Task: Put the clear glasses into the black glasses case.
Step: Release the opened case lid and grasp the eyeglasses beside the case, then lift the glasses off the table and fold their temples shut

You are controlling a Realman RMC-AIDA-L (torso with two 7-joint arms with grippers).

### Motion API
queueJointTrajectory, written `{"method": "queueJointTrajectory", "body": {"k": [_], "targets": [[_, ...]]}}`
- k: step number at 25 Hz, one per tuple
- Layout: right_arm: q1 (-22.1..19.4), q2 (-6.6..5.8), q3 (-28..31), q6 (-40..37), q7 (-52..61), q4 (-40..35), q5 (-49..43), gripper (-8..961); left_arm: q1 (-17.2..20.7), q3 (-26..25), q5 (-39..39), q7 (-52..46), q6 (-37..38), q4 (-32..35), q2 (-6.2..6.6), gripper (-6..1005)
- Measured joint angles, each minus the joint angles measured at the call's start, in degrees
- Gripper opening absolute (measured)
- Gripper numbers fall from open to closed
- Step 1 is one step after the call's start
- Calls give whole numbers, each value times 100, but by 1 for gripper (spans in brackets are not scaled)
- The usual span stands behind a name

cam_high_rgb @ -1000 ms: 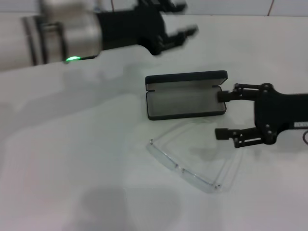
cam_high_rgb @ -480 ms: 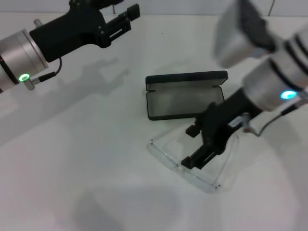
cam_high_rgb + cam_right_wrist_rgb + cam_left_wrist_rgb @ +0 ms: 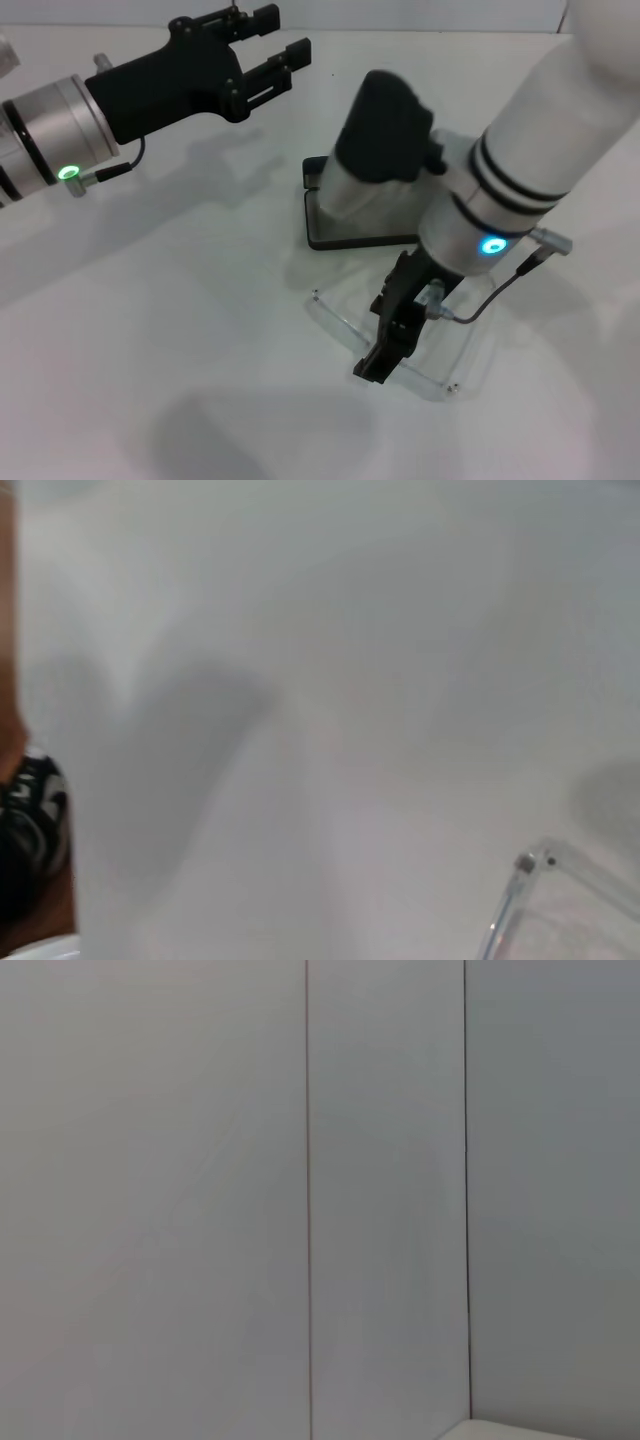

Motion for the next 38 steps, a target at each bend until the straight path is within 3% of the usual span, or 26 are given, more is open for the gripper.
{"method": "queueJointTrajectory", "body": {"k": [8, 13, 16, 24, 27, 31, 34, 38], "targets": [[48, 0, -317, 310, 233, 186, 57, 806, -15, -2, 43, -8, 5, -5, -37, 517], [45, 0, -369, 73, 304, 186, 21, 597, -40, 24, 103, -8, 5, -7, -46, 517], [39, -1, -360, -3, 301, 189, -6, 425, -46, 95, 144, 4, 5, -7, -50, 518], [-100, -30, -210, -53, 139, 28, -269, 213, -69, 197, 155, -16, 5, -4, -55, 518], [-404, -43, 388, -226, -306, -211, -288, 114, -33, 199, 148, -87, 6, 11, -51, 518], [-962, -45, 1307, -550, -973, -634, -290, 114, -20, 183, 163, -201, 212, 8, -35, 518], [-1431, -47, 1870, -696, -1696, -931, -143, 114, -10, 196, 169, -432, 508, 6, 46, 519], [-2147, -41, 2524, -743, -3326, -1079, 695, 114, -11, 206, 201, -681, 1113, -30, 136, 519]]}}
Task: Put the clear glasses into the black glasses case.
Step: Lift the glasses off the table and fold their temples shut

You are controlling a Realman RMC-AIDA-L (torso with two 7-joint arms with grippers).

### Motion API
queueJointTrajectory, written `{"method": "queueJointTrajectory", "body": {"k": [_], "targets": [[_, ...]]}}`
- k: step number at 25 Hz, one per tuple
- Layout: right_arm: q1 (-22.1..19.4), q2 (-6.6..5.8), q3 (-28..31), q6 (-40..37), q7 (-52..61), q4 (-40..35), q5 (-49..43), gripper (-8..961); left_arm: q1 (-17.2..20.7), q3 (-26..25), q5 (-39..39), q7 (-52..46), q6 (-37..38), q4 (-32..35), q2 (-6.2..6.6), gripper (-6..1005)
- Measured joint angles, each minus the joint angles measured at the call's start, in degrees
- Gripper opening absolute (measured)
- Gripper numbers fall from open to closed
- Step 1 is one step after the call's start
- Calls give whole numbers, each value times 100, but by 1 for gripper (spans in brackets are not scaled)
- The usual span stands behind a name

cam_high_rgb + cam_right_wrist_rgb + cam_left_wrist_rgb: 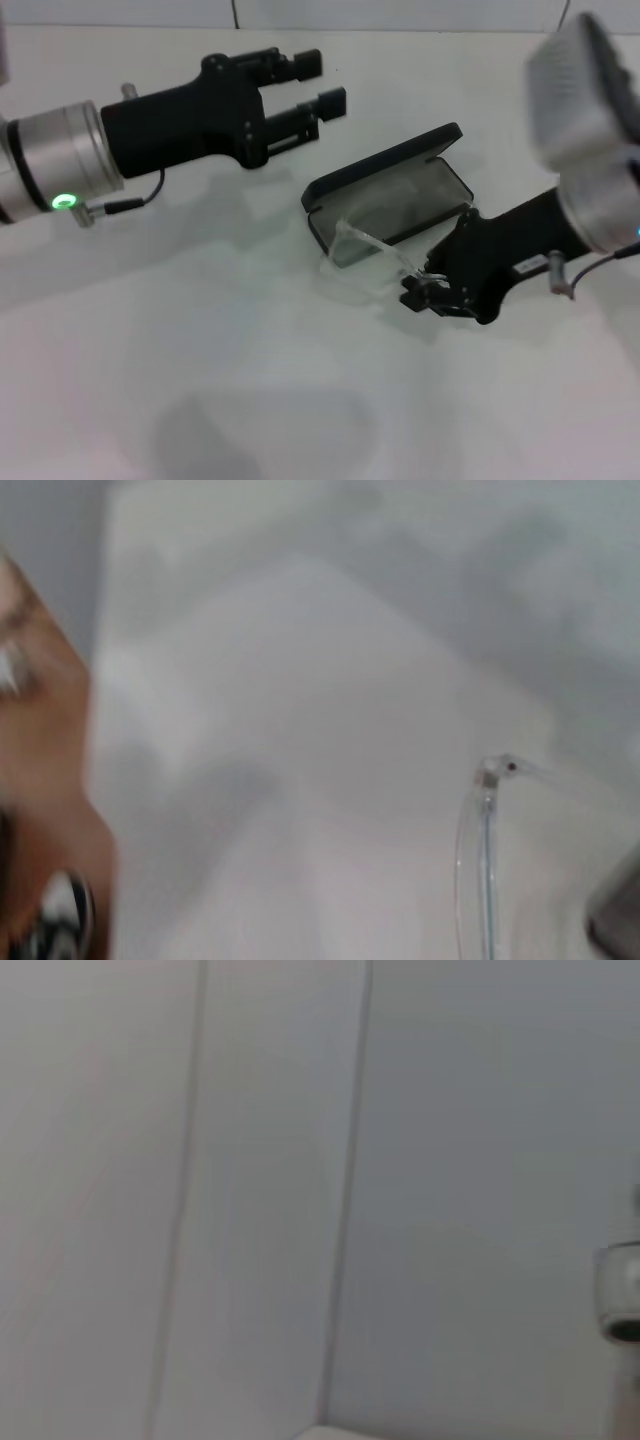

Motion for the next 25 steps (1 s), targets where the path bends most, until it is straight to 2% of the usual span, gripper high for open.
{"method": "queueJointTrajectory", "body": {"k": [4, 8, 13, 19, 25], "targets": [[-472, 6, 368, -85, -1529, 101, 923, 114, -31, -8, 54, -60, 628, -29, 23, 519], [-622, 29, 337, -126, -2669, 341, 1419, 114, -123, 4, 68, -202, 1051, -32, 99, 519], [-637, 29, 318, -98, -3363, 683, 1864, 113, -323, 18, 249, -441, 1177, -44, 123, 520], [-755, 10, 360, -86, -4176, 908, 2492, 113, -683, 19, 802, -554, 1140, -314, 31, 520], [-926, 11, 335, -132, -4707, 888, 2709, 113, -893, -12, 1054, -687, 1044, -507, 29, 520]]}}
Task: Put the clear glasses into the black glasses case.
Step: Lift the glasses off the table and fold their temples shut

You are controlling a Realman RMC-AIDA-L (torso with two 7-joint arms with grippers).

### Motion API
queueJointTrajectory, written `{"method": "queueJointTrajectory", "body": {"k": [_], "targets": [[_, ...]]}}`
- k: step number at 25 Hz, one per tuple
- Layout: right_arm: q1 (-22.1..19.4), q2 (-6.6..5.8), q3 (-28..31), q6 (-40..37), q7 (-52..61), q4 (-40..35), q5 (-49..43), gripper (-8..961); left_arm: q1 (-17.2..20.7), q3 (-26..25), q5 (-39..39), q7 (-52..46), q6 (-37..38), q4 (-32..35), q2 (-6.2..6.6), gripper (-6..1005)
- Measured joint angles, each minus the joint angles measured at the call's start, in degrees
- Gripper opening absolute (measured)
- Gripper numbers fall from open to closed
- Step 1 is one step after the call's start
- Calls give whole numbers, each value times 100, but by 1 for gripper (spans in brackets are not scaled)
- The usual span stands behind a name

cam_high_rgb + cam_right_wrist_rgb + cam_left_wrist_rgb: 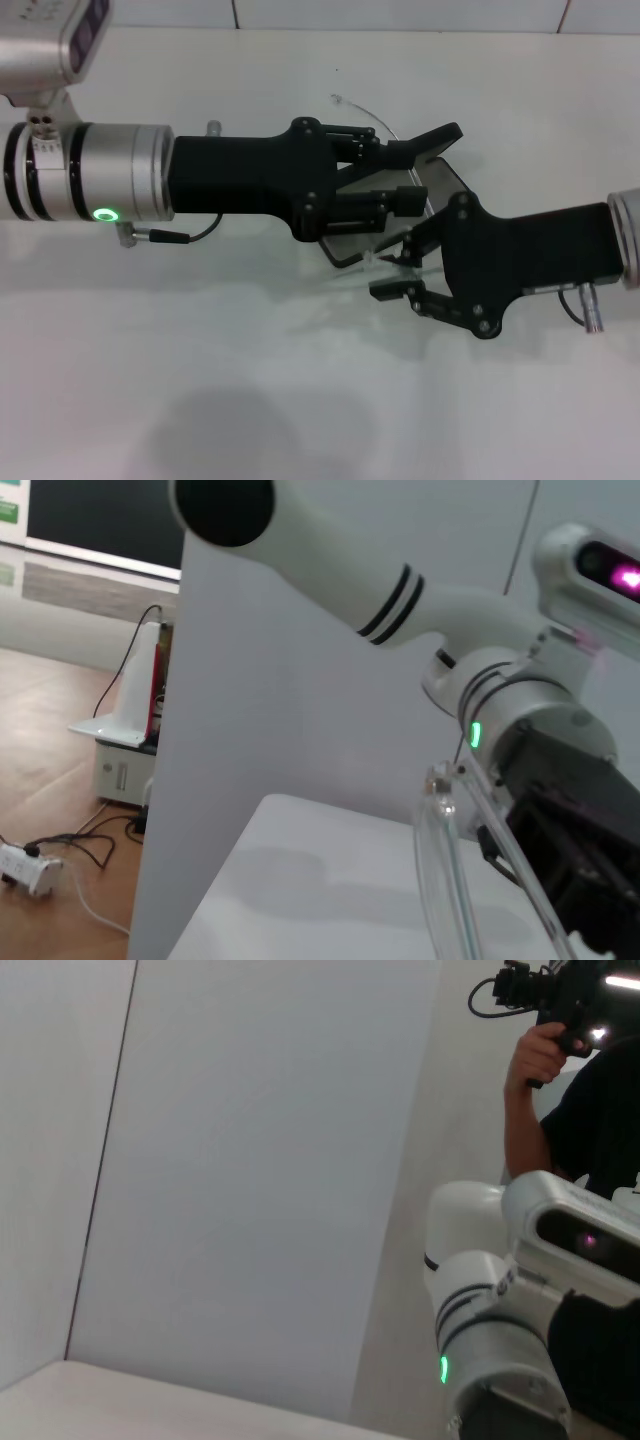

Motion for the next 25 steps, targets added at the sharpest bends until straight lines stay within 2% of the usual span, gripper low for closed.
{"method": "queueJointTrajectory", "body": {"k": [8, 12, 16, 18, 20, 25], "targets": [[-341, -28, 208, -103, -647, -18, 86, 113, 36, -230, -123, -82, 30, 24, 93, 521], [-591, -18, 355, -755, -1498, 81, 800, 113, 42, -278, 3, -88, -37, -1, 125, 521], [-539, -21, 333, -1497, -1995, 368, 1152, 114, -7, -274, 182, -65, -346, 0, 85, 521], [-360, -12, 232, -1696, -1997, 559, 1204, 114, -65, -246, 221, 31, -611, -6, -15, 521], [24, -1, 36, -1760, -1914, 999, 1264, 114, -98, -229, 234, 138, -746, -7, -92, 522], [993, -22, -38, -1618, -1096, 2166, 1301, 112, -150, -230, 218, 409, -761, 35, -186, 522]]}}
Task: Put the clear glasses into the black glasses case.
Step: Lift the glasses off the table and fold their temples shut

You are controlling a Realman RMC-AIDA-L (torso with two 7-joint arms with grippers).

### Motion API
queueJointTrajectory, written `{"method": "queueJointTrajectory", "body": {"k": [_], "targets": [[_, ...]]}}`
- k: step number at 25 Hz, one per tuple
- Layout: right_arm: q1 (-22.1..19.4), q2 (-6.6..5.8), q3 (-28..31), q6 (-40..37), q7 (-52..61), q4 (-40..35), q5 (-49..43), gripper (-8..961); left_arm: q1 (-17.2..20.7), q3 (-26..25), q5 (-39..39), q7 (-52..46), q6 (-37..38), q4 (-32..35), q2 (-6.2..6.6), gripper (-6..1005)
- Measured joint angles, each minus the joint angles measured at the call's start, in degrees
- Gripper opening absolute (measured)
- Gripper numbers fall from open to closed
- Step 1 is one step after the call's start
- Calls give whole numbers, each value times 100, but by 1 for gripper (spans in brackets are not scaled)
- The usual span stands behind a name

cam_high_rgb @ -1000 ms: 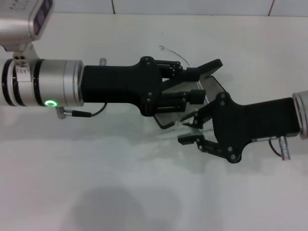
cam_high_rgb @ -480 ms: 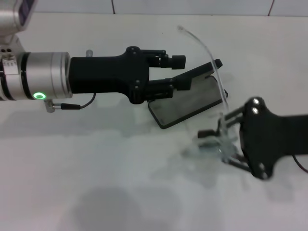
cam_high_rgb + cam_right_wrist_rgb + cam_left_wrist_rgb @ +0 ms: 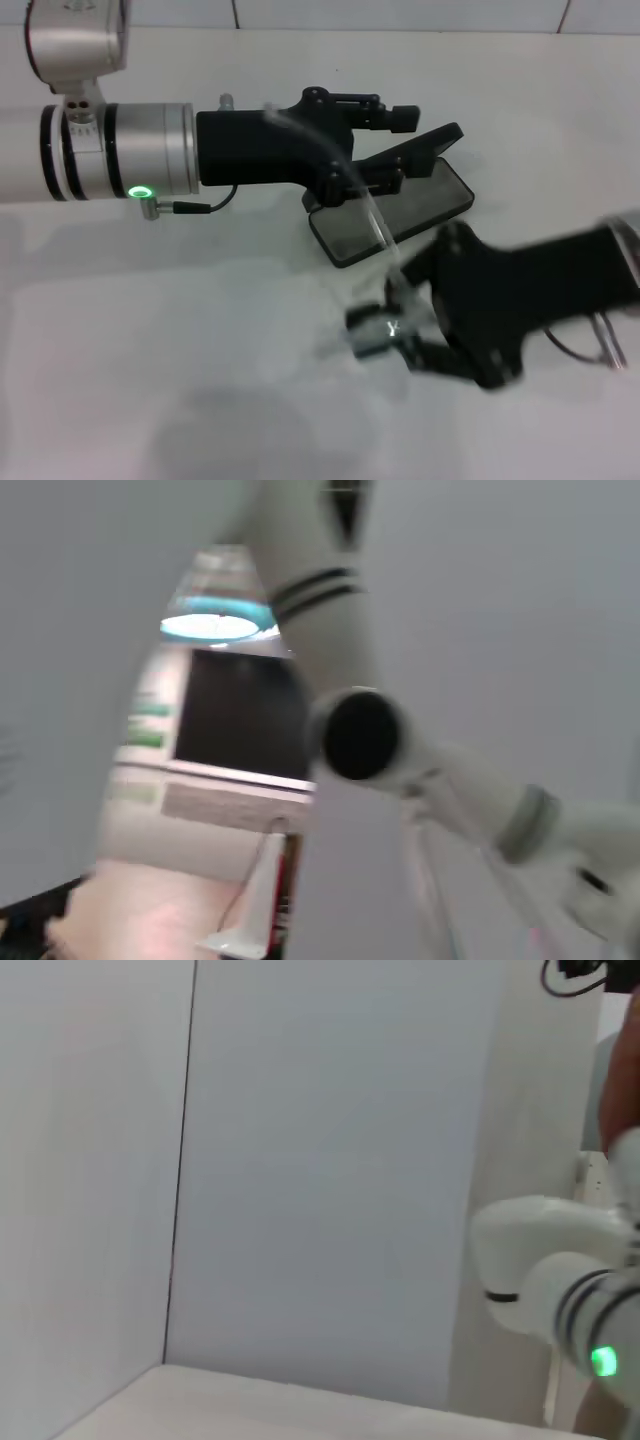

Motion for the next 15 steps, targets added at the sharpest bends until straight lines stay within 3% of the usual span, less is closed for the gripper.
{"method": "queueJointTrajectory", "body": {"k": [3, 15], "targets": [[273, -27, 284, 224, 653, 399, -16, 111, 51, -19, -125, 242, 41, 9, -15, 522], [255, -103, 451, 758, 1679, 452, -228, 104, 149, 4, -249, 563, 159, -3, -18, 523]]}}
